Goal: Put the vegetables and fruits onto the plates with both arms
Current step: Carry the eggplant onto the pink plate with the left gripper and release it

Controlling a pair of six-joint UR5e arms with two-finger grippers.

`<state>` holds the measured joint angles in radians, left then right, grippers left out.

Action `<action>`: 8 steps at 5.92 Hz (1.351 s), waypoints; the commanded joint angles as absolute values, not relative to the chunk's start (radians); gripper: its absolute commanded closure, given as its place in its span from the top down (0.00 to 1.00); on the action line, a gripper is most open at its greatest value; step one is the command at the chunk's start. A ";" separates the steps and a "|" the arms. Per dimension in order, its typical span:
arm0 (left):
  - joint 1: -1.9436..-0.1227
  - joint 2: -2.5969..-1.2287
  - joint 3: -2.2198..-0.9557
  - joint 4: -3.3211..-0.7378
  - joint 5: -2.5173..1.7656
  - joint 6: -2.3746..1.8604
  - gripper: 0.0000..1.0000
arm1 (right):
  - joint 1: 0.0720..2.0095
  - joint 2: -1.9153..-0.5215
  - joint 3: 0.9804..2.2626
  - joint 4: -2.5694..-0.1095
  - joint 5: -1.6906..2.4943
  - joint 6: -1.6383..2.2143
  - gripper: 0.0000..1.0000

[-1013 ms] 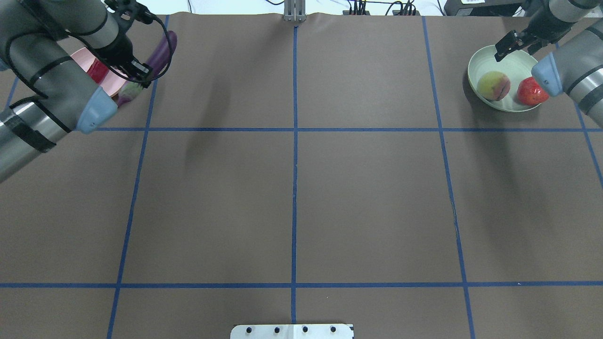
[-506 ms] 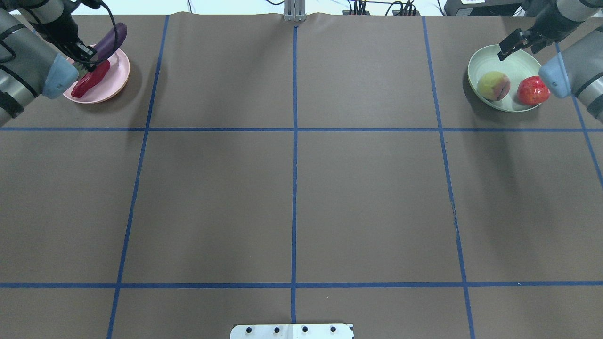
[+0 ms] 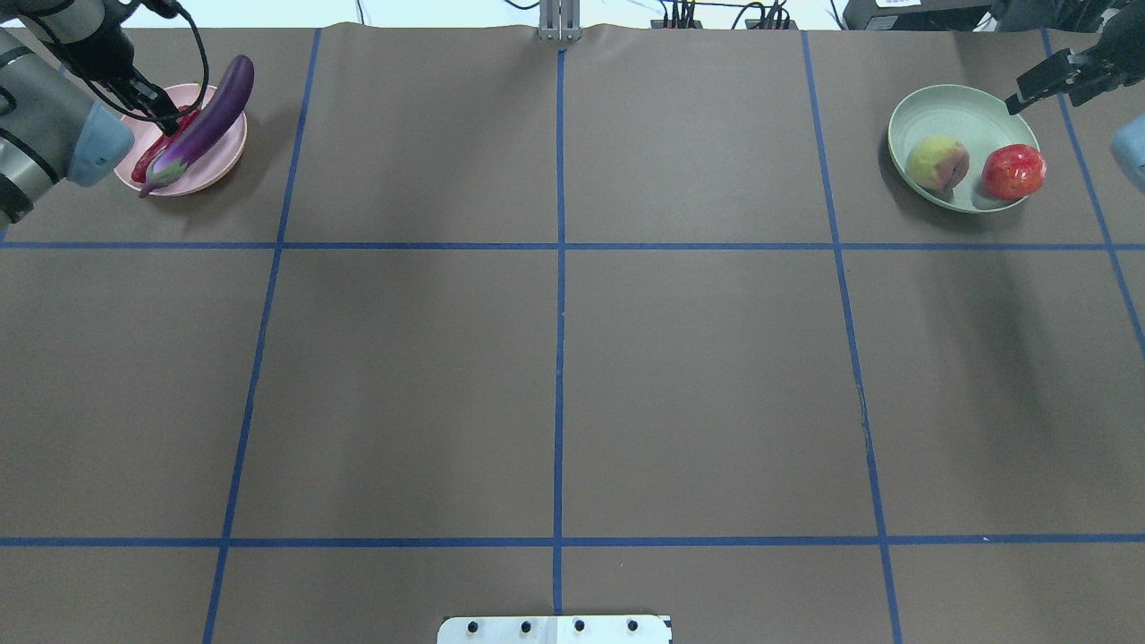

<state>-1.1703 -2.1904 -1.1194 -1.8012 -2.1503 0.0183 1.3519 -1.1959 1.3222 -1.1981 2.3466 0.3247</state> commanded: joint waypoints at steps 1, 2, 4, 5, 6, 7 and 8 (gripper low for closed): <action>-1.180 -2.172 -1.130 -1.812 -2.154 -0.032 1.00 | 1.406 -1.267 1.408 -1.241 2.359 0.302 1.00; -1.186 -2.161 -1.152 -1.810 -2.158 -0.026 1.00 | 1.432 -1.310 1.452 -1.305 2.376 0.264 1.00; -1.299 -2.079 -1.224 -1.795 -2.285 -0.014 1.00 | 1.555 -1.365 1.499 -1.516 2.378 -0.002 1.00; -1.342 -2.035 -1.268 -1.739 -2.337 0.004 1.00 | 1.610 -1.391 1.499 -1.569 2.378 -0.111 1.00; -1.397 -2.017 -1.299 -1.673 -2.348 0.008 1.00 | 1.646 -1.441 1.535 -1.628 2.376 -0.138 1.00; -1.445 -1.970 -1.327 -1.671 -2.359 0.008 1.00 | 1.654 -1.512 1.648 -1.662 2.366 -0.120 0.99; -1.516 -1.886 -1.357 -1.671 -2.384 0.008 1.00 | 1.649 -1.528 1.702 -1.693 2.362 -0.091 0.99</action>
